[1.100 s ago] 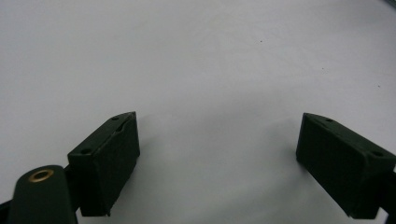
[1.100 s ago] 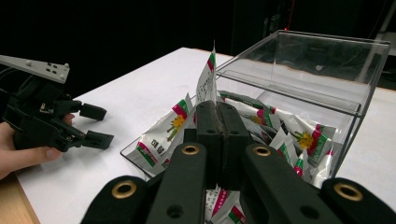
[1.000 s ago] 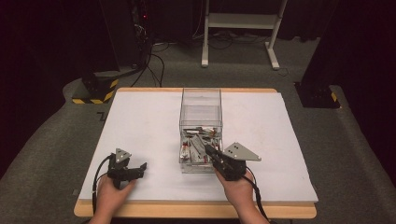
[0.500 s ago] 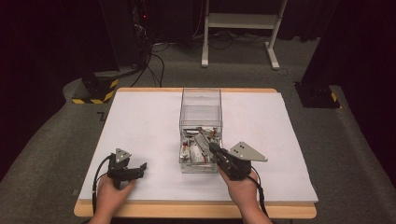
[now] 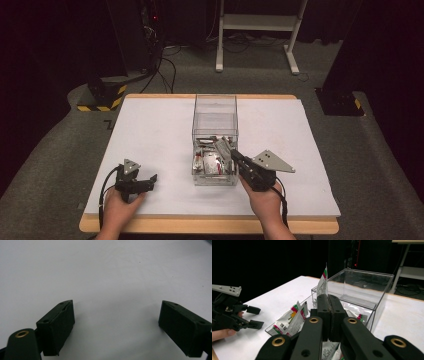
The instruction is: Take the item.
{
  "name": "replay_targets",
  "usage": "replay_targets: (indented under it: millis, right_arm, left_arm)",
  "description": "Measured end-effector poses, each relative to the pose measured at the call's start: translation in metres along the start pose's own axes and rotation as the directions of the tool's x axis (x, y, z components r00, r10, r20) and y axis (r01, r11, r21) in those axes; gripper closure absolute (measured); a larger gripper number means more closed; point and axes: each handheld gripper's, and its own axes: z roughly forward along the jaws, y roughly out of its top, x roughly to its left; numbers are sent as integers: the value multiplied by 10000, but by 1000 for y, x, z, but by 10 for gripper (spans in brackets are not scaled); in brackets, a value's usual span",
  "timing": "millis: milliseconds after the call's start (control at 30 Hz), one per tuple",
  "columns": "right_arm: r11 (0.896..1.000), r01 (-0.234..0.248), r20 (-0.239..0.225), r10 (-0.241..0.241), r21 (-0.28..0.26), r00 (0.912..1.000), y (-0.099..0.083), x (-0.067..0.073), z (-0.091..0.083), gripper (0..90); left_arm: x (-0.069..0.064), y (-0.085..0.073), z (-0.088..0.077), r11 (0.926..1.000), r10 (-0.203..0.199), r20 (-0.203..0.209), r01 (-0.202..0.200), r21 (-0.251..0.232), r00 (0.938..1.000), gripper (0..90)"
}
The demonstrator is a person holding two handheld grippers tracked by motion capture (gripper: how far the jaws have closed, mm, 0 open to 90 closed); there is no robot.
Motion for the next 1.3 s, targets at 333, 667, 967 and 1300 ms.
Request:
replay_targets:
  millis: [333,667,967,1300]
  right_arm:
    - [9996,-44,389,55,-282,9992,3,-11,-6,898]
    - [9988,-10,966,57,-480,9953,7,-25,-14,899]
    - [9981,-91,1629,191,-617,9865,6,-44,-17,899]
    - [9994,-143,2502,216,-308,9679,-3,-68,-12,899]
  left_arm:
    - [0,0,0,10000,-3,0,3,-1,10000,137]
    - [0,0,0,10000,-1,0,1,-2,10000,137]
    - [0,0,0,10000,13,-8,-13,-4,10000,137]
    - [0,0,0,10000,18,-11,-18,-2,10000,138]
